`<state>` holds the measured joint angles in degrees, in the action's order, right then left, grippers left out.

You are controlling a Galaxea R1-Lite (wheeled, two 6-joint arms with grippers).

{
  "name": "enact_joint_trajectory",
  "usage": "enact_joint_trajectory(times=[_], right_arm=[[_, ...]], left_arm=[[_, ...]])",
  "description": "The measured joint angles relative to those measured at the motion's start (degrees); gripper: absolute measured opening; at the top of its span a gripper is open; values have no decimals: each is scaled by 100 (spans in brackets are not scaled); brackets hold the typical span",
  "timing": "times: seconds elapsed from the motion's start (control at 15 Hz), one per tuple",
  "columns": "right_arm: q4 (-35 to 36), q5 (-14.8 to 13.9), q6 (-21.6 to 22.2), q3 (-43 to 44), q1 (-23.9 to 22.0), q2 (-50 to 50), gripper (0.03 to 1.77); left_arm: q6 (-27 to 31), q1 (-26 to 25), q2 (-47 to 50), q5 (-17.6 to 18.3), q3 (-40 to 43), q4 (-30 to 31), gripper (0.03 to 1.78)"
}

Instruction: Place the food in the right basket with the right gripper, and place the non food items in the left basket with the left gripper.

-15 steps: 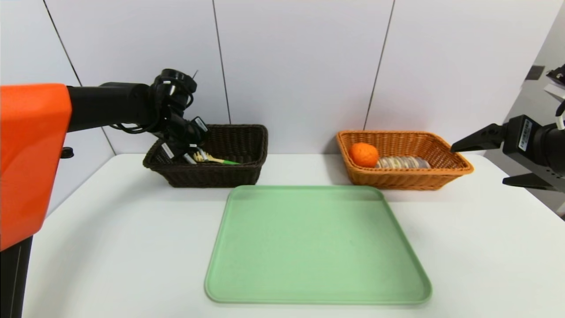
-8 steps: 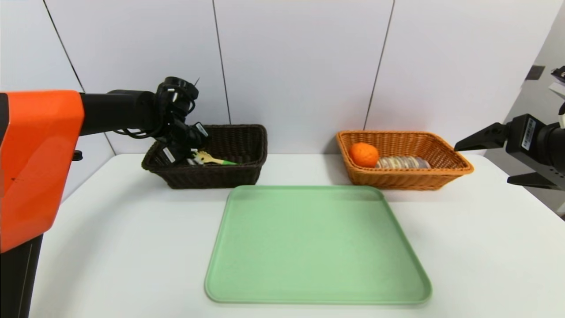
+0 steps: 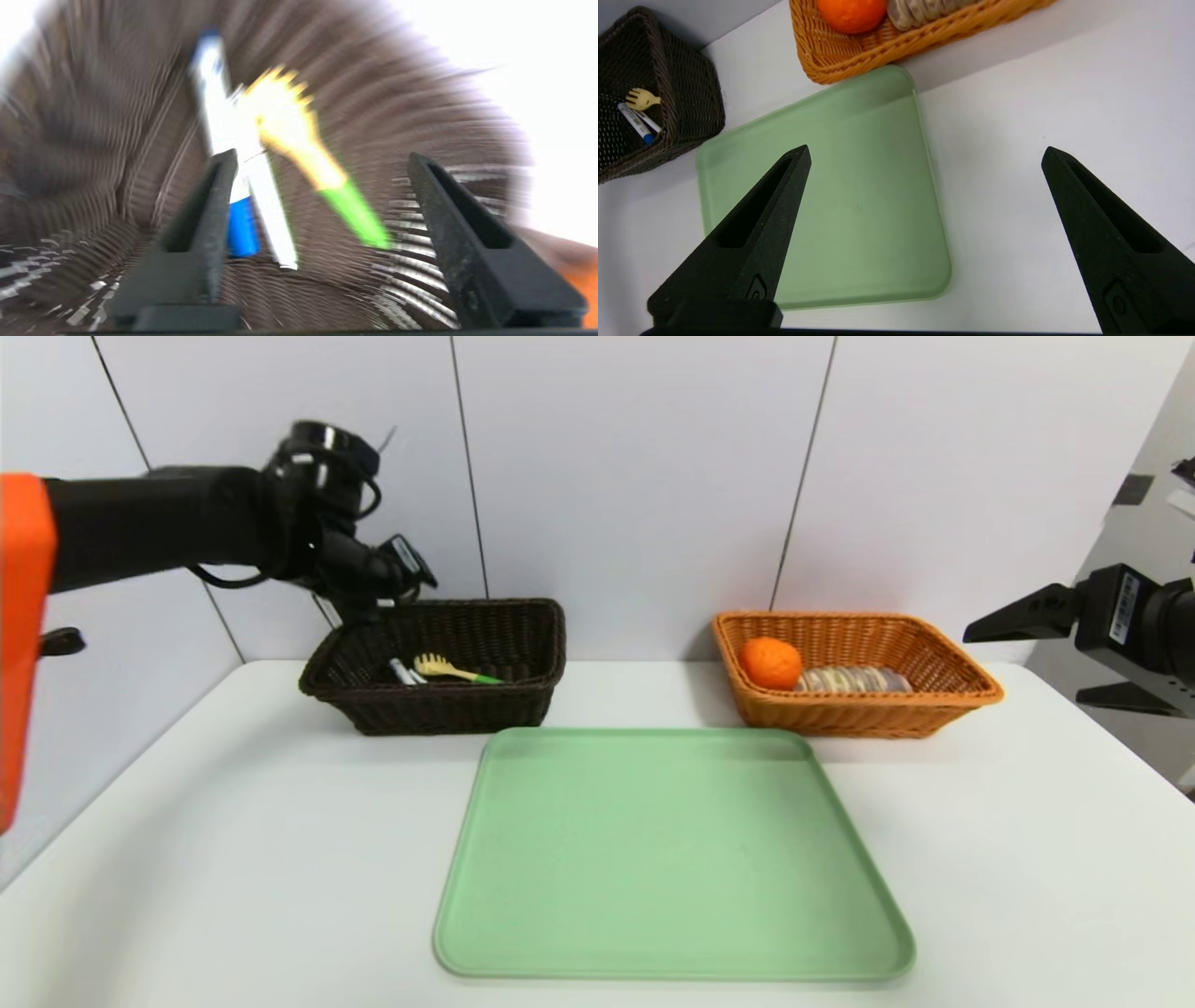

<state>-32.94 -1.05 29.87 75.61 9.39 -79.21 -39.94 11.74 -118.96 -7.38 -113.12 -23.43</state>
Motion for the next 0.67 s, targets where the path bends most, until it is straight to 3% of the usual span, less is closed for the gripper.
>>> enact_joint_trajectory(times=[0.2,0.33,0.47,0.53,0.67], right_arm=[[544,-13,-612,-4,0,6,171],[824,-46,-1447,-45,-24,-16,171],[1023,-379,-2460,-185,-110,-59,171],[1206,-569,-2739,-339,-118,-66,171],[1665,-697,-2807,-769,-190,46,171]], left_arm=[[1571,556,1028,0,9,929,145],[2572,1157,1684,-78,239,926,151],[3322,1546,2317,-455,892,485,155],[3630,1664,2654,-772,1390,260,157],[3991,1563,3357,-1390,2317,54,160]])
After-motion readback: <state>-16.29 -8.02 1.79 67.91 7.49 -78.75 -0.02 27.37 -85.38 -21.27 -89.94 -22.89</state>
